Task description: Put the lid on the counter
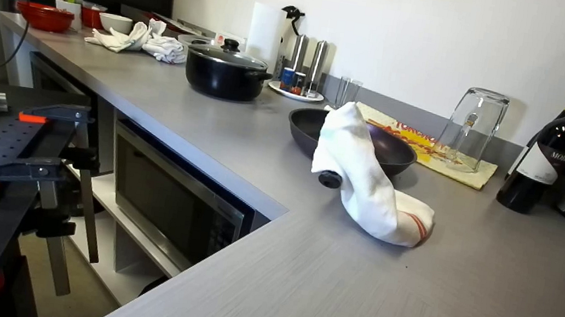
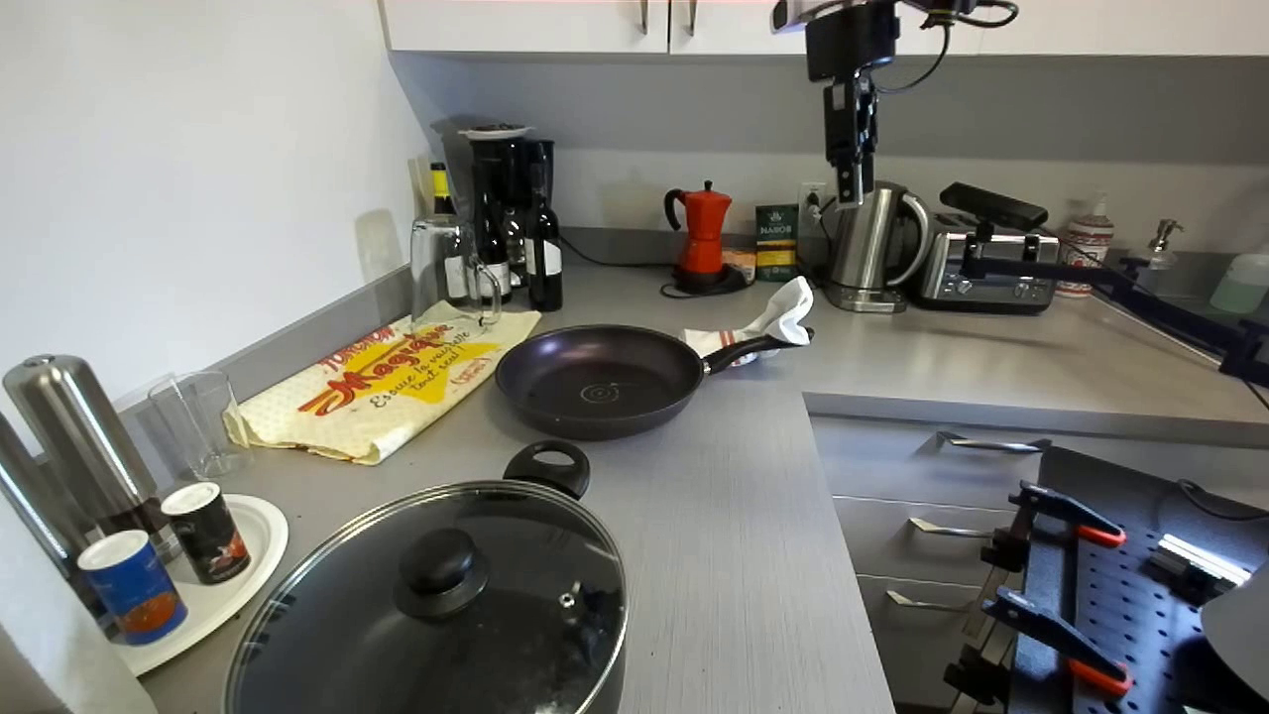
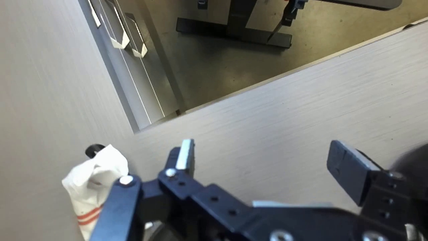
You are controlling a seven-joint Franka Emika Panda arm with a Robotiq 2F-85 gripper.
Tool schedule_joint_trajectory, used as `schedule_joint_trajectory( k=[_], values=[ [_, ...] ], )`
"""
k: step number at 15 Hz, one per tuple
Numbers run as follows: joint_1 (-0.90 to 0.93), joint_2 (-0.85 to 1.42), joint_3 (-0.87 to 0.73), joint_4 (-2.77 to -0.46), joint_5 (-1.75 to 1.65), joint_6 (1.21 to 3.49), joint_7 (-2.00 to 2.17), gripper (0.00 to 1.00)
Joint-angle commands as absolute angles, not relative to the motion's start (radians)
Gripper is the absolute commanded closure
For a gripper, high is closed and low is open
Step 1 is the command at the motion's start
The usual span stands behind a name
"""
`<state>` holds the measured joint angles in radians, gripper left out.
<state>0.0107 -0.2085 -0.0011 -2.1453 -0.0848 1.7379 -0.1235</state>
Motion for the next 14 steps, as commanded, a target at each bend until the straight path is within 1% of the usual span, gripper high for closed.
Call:
schedule_joint_trajectory(
  k=[1, 5, 9, 14],
  values=[
    [0.074, -0.174, 0.065, -2.160, -0.090, 1.813, -0.131, 0.00],
    [0.157, -0.088, 0.161, -2.119, -0.110, 1.854, -0.121, 0.00],
    [0.227, 0.056, 0.246, -2.008, -0.177, 1.869, -0.094, 0.00],
    [0.278, 0.270, 0.267, -1.809, -0.292, 1.884, -0.126, 0.00]
  ],
)
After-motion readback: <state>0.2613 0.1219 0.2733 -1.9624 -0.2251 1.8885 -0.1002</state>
